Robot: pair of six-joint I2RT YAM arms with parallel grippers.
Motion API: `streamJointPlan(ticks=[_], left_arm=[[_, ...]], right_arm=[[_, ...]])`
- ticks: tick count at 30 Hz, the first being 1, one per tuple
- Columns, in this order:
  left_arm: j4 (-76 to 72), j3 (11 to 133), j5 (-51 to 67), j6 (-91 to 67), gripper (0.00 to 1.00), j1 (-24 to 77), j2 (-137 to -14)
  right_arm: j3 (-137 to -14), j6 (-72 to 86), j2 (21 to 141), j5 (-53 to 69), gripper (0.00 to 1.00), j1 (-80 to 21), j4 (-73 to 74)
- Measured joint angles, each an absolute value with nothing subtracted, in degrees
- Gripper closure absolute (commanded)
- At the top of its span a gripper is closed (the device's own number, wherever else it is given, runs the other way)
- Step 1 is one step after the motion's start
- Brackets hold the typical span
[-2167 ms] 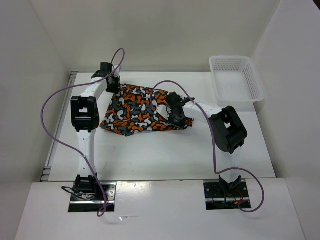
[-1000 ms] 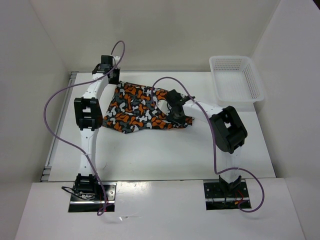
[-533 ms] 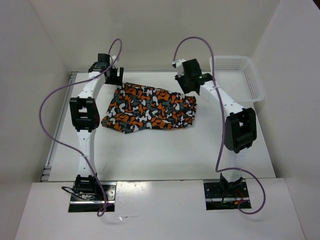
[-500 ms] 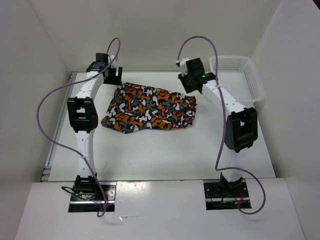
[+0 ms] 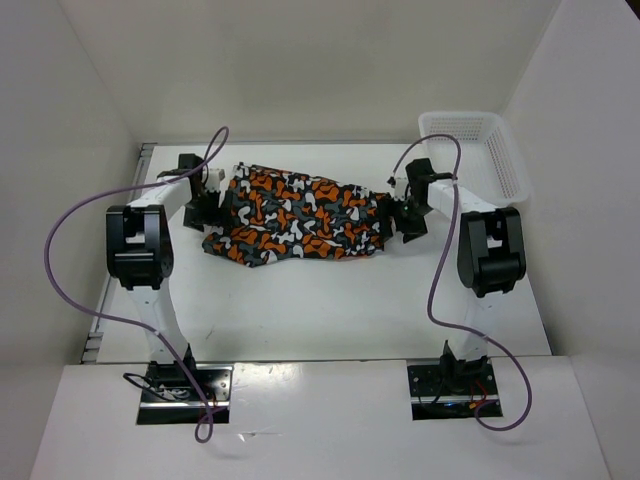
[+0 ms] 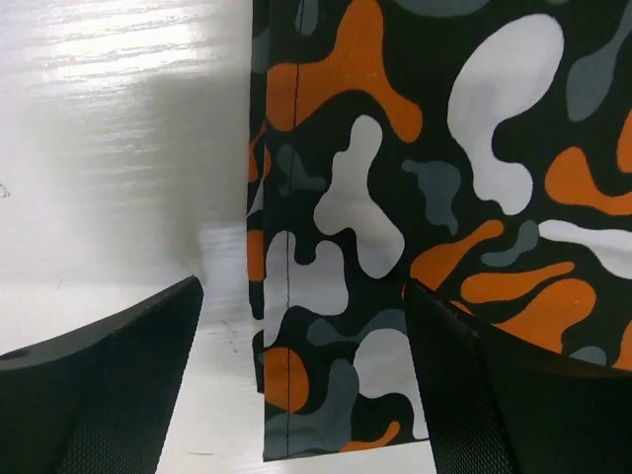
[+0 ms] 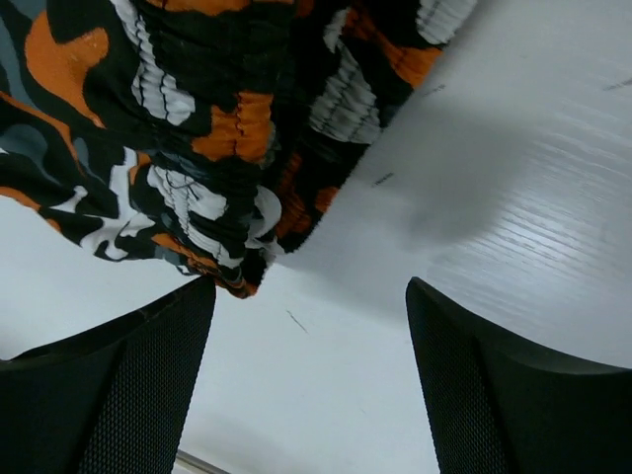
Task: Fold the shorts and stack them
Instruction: Fold the shorts
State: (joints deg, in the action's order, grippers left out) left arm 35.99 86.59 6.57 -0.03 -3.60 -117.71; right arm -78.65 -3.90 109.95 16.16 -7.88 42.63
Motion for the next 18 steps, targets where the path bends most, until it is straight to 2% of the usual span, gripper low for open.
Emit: streamJointPlan(ticks=[3,4,5,6,9,10,12,13,14,16,17,18], left_arm=[[34.52,84.4,7.27,-0.08,0.16,-3.62,-116.68],[34.24,83.79,7.79,-0.1,0.19,-3.64,-116.31],[34.11,83.4,7.77,-0.03,0.3,-3.62,-116.11],[33.85,82.98,7.94,-0.21,0.36,-3.64,-115.96],[33.41,82.35,8.58,-0.01,0.51,-3.84,-115.81],[33.36,82.24,8.93,-0.14,0.53,-4.01,-115.81],[33.15,81.95,9.65,-0.16,0.56,-4.27,-115.81],[33.1,81.93,9.96,-0.08,0.59,-4.34,-115.81],[33.01,81.8,10.31,-0.05,0.64,-4.43,-115.81],[32.99,81.71,10.61,-0.12,0.71,-4.45,-115.81],[33.01,81.67,10.79,-0.21,0.78,-4.45,-115.81],[32.97,81.49,10.9,-0.23,0.82,-4.49,-115.81]], right_arm=[[-78.65,-2.87,111.04,18.85,0.29,-7.64,41.93],[-78.65,-2.52,111.57,19.46,0.37,-7.64,41.6],[-78.65,-2.26,112.05,20.1,0.43,-7.64,41.28],[-78.65,-1.91,112.68,20.71,0.48,-7.64,41.01],[-78.06,-0.86,114.17,23.16,0.53,-7.64,39.81],[-77.78,-0.54,114.19,24.14,0.53,-7.64,39.46],[-77.14,0.19,114.19,26.2,0.62,-7.62,38.46],[-76.75,0.69,114.21,27.2,0.68,-7.64,37.78],[-76.27,1.45,114.21,28.12,0.79,-7.73,36.95],[-75.66,2.48,114.21,29.41,0.89,-7.86,35.7],[-75.5,2.94,114.24,29.74,0.93,-7.88,35.31],[-75.42,3.33,114.24,30.11,1.0,-7.88,34.87]])
